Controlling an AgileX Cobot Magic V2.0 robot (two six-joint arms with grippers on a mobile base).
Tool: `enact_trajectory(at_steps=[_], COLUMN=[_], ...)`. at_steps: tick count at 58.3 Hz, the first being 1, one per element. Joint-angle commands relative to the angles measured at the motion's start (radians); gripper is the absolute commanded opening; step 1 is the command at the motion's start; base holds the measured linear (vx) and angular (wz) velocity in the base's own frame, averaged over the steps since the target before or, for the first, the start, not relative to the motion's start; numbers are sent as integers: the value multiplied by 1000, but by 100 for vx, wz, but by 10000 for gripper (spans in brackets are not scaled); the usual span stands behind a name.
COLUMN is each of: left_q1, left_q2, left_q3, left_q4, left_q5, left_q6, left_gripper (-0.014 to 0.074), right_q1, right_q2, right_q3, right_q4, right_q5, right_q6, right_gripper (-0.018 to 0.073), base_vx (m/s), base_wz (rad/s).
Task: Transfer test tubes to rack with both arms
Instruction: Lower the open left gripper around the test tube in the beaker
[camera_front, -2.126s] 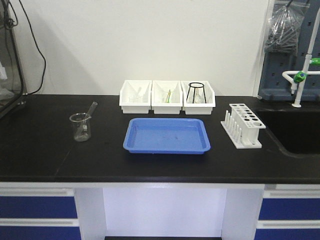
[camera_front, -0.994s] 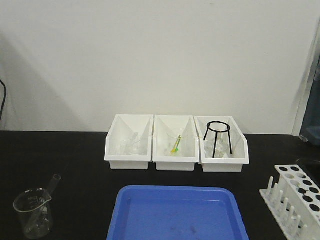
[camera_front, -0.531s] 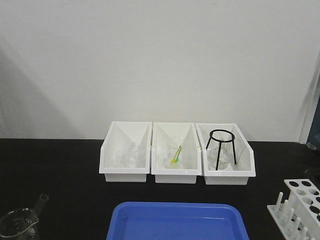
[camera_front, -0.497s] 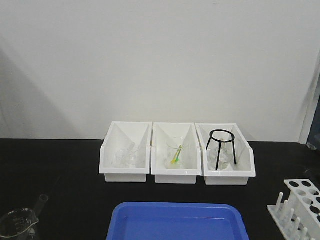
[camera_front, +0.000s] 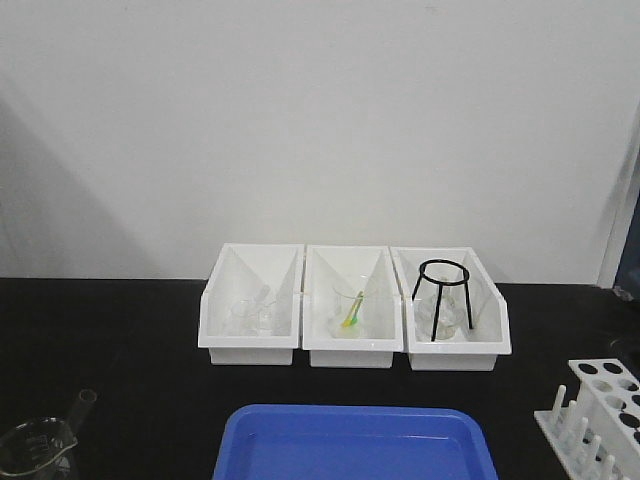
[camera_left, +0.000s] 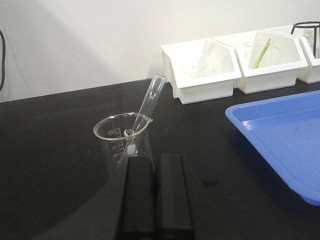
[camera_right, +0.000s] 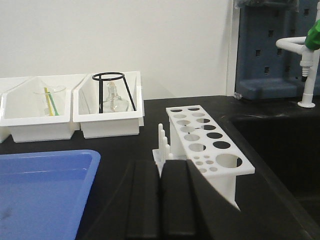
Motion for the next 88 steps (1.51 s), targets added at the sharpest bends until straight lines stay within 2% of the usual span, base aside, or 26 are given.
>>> enact_trajectory(at_steps=[1,18,31,36,40,45,51,59,68,76,88], left_q1=[2,2,2,2,2,2,2,2,2,2,2], left_q2=[-9,-9,-9,-9,-9,15,100,304,539,715,809], left_q3=[26,20,17,5,-35,-135,-280,-516,-719,-822,-860], left_q4=[-4,-4,-5,-22,-77,-131,-127,-127,-127,-127,-128], left_q5=[-89,-167,-465,-533,-521,-483,-417,-321,-280,-304,-322], left_q6=[-7,-7,-9,-43,-75,-64,6,90,99,99,98], left_gripper=[-20,-20,-20,-20,-20,-20,-20,-20,-20,-20,-18], right_q1=[1,1,1,1,1,1,1,2,2,2,2], right_q2=[-7,-7,-7,-7,-6,16,98,267,475,623,723], right_q3=[10,10,8,-18,-70,-177,-338,-546,-723,-799,-806], right_q4=[-5,-5,-5,-5,-5,-8,-44,-106,-116,-115,-114], right_q5=[-84,-134,-320,-364,-350,-313,-271,-257,-258,-260,-239], right_q6=[-6,-6,-10,-10,-10,-15,-31,-55,-55,-55,-55], right_gripper=[-8,-8,-8,-8,-8,-8,-8,-8,-8,-8,-8], base_vx=[0,0,0,0,0,0,0,0,0,0,0], base_wz=[0,0,0,0,0,0,0,0,0,0,0])
